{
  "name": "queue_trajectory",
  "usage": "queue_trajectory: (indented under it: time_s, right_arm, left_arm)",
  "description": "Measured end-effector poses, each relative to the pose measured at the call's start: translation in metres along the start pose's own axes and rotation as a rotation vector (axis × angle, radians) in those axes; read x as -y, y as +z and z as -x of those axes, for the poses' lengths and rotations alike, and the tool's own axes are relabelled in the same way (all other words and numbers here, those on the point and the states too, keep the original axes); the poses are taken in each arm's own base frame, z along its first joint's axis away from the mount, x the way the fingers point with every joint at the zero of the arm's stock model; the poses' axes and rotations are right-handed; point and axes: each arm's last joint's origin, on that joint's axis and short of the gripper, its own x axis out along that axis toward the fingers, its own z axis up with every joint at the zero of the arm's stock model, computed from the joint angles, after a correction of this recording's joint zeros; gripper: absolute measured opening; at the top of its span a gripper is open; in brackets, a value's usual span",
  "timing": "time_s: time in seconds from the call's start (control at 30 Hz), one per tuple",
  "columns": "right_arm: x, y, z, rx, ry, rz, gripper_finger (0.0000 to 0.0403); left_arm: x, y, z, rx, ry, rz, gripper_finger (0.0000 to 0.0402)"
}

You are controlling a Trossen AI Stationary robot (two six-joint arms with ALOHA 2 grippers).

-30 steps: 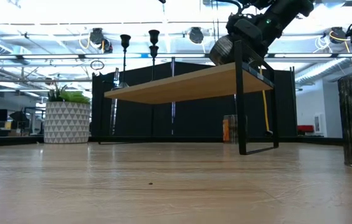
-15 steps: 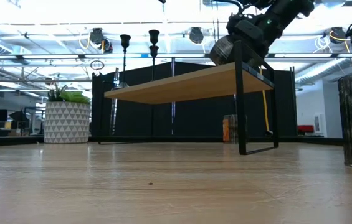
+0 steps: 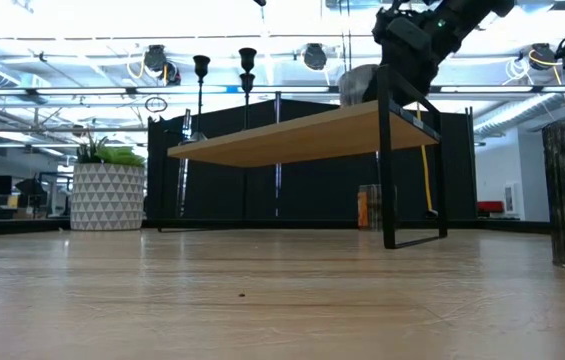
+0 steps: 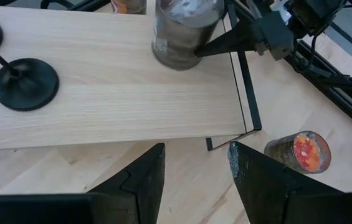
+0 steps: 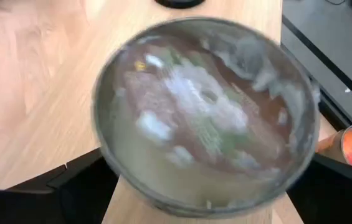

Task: Pick & Place candle stick holders
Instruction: Put the black scented candle on the shelf

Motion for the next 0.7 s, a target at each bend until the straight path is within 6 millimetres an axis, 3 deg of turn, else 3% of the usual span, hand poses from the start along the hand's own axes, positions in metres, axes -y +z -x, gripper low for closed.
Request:
queue_trajectory:
  time_s: [0.33,0.7]
  right_arm:
    - [0.002,0.002,0.016,0.042,0.01,-0.007,0.0399]
    - [0.009,-0.01,0.06,0.048,0.072,0.011,0.0398]
  left_arm:
    - [0.0,0.0,0.0,0.0,0.0,0.0,0.0184]
    - [0.0,0.0,0.0,-0.001,0.001,0.0,0.0184]
